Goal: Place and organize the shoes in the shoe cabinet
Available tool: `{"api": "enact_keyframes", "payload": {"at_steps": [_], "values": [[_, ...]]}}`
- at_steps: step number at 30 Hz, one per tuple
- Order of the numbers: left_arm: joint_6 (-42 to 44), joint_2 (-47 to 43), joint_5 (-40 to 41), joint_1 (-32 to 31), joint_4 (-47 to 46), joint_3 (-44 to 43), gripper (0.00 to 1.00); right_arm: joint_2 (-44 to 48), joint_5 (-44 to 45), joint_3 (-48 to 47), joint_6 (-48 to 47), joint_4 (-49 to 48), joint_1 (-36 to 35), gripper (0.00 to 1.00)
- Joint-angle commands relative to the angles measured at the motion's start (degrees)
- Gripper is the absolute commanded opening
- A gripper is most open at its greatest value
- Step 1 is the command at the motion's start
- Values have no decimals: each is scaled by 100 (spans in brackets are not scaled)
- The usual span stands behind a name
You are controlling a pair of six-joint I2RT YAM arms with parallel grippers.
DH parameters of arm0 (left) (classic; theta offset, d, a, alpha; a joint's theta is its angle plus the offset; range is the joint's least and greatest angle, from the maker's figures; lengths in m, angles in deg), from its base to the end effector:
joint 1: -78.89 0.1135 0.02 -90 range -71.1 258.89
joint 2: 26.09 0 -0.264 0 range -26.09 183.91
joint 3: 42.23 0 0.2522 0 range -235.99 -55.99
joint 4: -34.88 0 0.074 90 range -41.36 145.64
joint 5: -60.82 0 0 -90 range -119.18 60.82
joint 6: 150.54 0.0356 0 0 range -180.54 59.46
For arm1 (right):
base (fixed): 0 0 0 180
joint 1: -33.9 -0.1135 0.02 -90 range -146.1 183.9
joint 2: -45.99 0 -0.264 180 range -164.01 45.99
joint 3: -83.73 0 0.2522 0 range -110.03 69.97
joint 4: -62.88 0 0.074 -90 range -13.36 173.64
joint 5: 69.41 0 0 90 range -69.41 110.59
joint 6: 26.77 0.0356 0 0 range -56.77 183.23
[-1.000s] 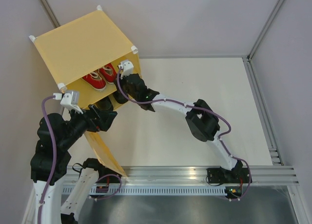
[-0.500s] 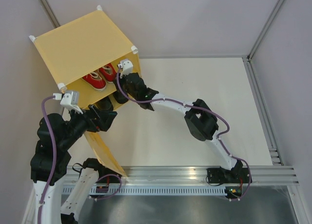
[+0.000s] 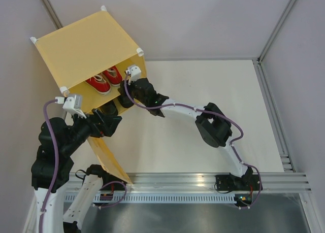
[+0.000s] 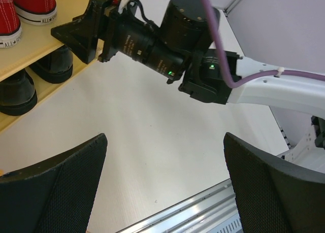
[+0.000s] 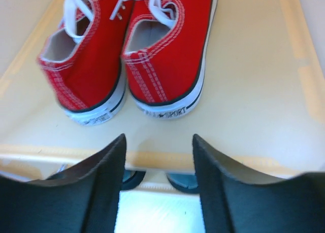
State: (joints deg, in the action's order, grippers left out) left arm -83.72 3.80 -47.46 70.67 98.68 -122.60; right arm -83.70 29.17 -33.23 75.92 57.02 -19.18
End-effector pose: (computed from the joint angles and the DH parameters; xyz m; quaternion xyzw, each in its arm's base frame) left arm 0.0543 -0.0191 0.4148 -0.0031 0.7806 -0.2857 0.5559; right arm 0.3304 0.4309 0.2480 -0.2110 0.7174 0.3122 0.5860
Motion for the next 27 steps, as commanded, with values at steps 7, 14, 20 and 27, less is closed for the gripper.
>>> {"api": "enact_keyframes", "payload": {"at_steps": [7, 14, 20, 27], "values": [[-28, 70, 290, 32, 454, -809, 99, 2182, -821, 1107, -161, 212, -1, 80], [-152, 210, 351, 32, 419, -1538, 99, 3607, -1122, 2083, -531, 1135, -10, 98], [-117, 263, 1350, 32, 892, -2277, 98, 5083, -728, 3286, -531, 1609, -10, 98], [-213, -175, 2268, 32, 1587, -2085, 90, 6586, -85, 4368, -531, 2557, -27, 98]]}}
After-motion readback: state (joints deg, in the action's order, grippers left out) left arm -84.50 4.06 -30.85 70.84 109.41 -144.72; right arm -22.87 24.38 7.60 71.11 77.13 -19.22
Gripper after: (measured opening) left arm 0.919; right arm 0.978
